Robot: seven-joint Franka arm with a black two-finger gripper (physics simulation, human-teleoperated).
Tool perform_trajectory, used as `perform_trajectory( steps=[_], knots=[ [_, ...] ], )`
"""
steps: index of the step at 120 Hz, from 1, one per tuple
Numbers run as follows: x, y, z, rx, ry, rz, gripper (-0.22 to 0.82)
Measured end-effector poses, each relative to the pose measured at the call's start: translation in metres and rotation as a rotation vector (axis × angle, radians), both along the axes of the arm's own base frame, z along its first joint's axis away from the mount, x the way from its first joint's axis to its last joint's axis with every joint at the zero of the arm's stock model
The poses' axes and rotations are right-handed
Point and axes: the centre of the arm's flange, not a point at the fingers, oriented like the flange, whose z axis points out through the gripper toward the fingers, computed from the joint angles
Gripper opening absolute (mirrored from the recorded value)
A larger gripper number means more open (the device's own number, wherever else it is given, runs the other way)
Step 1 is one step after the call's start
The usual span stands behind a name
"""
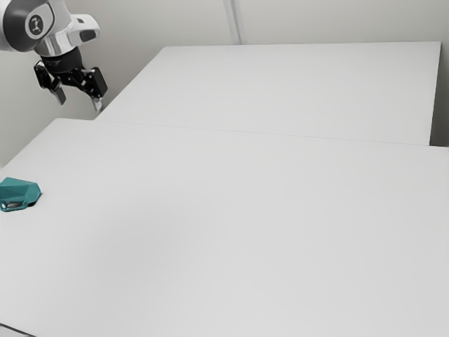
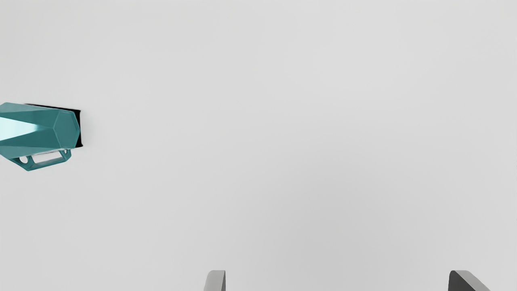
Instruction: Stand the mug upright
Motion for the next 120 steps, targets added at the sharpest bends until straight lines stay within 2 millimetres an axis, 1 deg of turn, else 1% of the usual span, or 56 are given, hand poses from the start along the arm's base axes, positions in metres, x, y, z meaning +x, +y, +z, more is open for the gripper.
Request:
perform_trajectory(
  steps=[28, 36, 45, 64, 75, 85, 91, 106, 120],
  knots=[
    [-0.001, 0.004, 0.004, -0.003, -0.024, -0.026, 0.6],
    [0.0, 0.017, 0.001, -0.008, -0.026, -0.008, 0.6],
    [-0.002, 0.041, -0.003, -0.028, -0.025, 0.033, 0.6],
    [-0.016, 0.122, -0.023, -0.131, -0.02, 0.191, 0.6],
    [-0.03, 0.17, -0.043, -0.222, -0.005, 0.283, 0.6],
    [-0.041, 0.221, -0.077, -0.323, 0.026, 0.359, 0.6],
    [-0.051, 0.251, -0.094, -0.374, 0.033, 0.395, 0.6],
    [-0.087, 0.335, -0.134, -0.477, 0.022, 0.472, 0.6],
    [-0.122, 0.401, -0.175, -0.563, -0.008, 0.498, 0.6]
  ],
)
